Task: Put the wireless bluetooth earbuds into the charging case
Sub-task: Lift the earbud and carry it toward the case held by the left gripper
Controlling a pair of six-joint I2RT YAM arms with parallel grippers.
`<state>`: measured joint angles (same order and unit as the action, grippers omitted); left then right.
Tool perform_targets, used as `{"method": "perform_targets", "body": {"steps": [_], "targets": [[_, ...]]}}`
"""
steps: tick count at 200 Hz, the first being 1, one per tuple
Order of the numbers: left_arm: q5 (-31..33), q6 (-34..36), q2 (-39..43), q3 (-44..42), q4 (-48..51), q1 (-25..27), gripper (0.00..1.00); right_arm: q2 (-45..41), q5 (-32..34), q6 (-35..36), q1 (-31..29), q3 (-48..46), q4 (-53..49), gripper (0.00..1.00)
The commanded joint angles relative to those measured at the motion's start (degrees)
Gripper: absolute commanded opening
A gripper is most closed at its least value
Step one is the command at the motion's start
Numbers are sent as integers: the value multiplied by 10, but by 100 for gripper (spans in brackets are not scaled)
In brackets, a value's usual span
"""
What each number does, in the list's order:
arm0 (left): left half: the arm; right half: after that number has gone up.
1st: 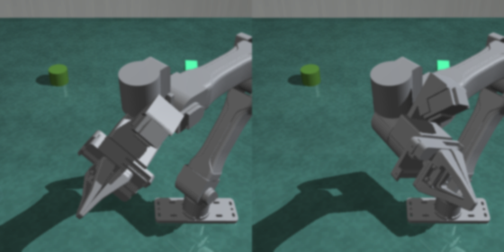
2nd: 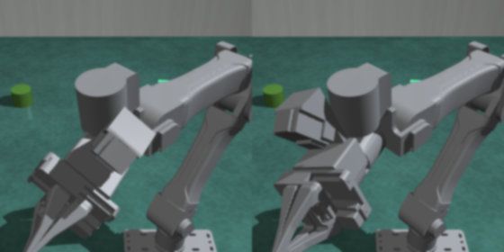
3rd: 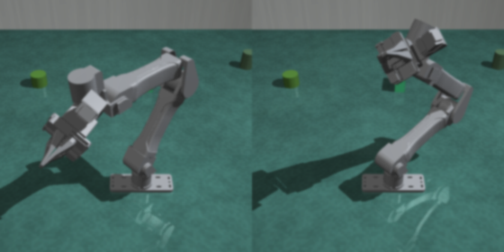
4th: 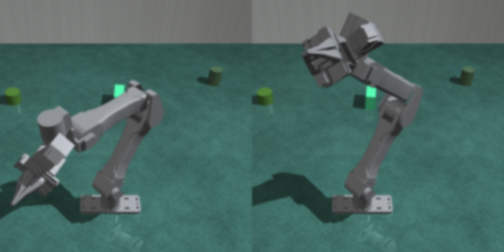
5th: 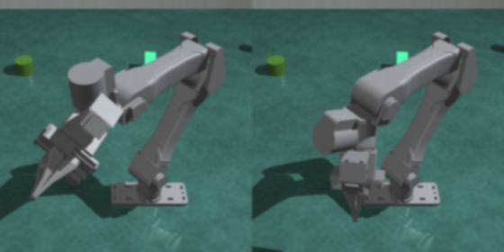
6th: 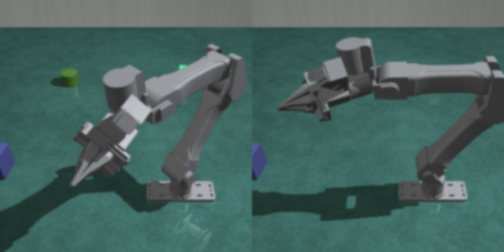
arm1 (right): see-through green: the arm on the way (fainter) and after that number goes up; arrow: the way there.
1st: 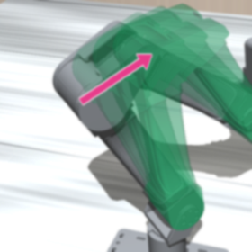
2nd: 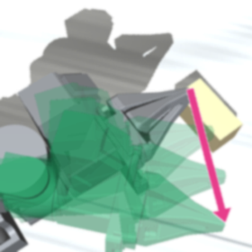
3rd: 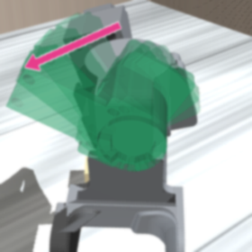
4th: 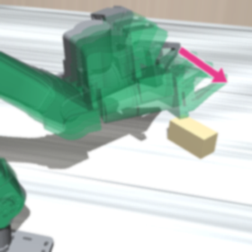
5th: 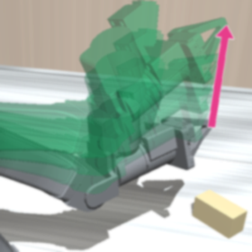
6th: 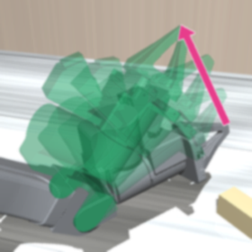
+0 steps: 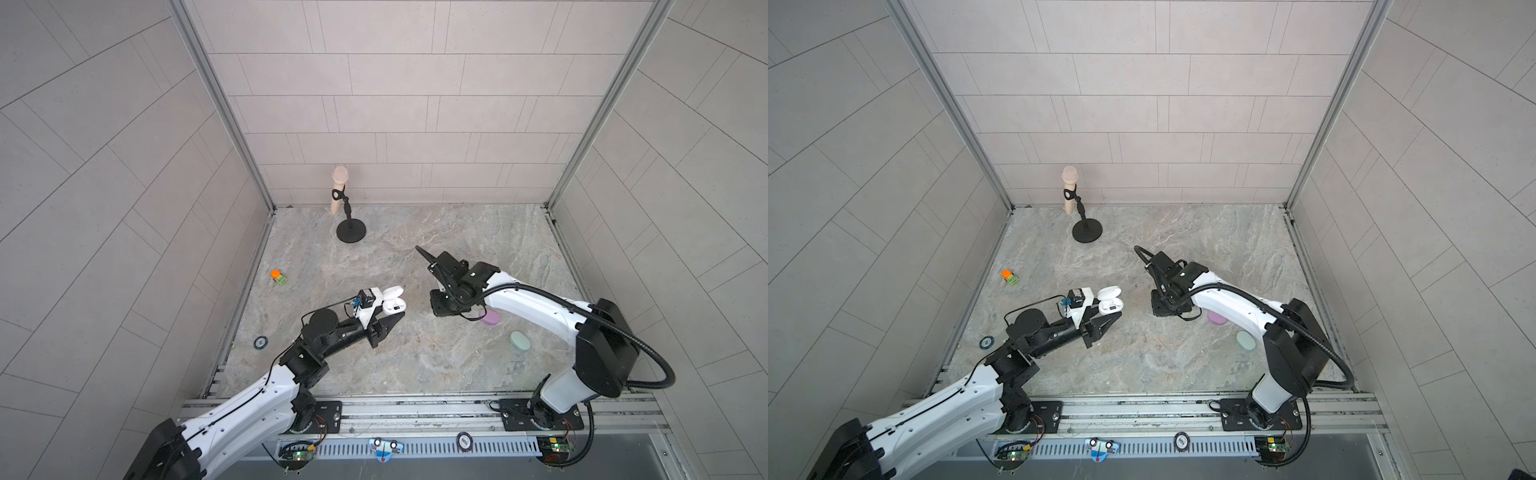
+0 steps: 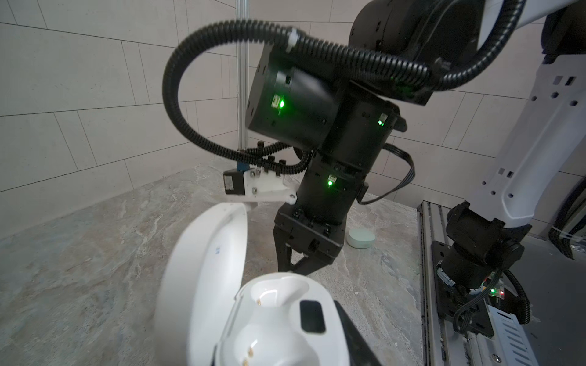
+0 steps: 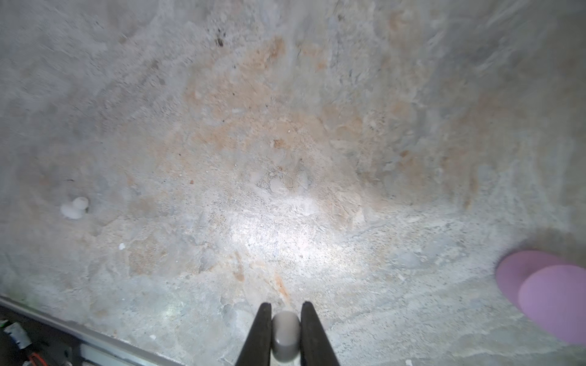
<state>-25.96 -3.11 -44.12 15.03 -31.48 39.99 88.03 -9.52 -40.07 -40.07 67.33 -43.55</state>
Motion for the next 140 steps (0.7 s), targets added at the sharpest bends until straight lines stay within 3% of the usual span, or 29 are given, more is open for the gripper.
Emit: {"method": "perform_targets", "body": {"steps": [1,75,140], "targets": [[-34,-7,-26,32,-38,-1,23,-56,-31,17,18,-3,-20,15],[-123,-8,-177,116,-126,17,23,-207,-230,66,135,6,-44,17],[-189,-12,-288,193,-176,31,23,-303,-310,96,161,24,-36,19]]}}
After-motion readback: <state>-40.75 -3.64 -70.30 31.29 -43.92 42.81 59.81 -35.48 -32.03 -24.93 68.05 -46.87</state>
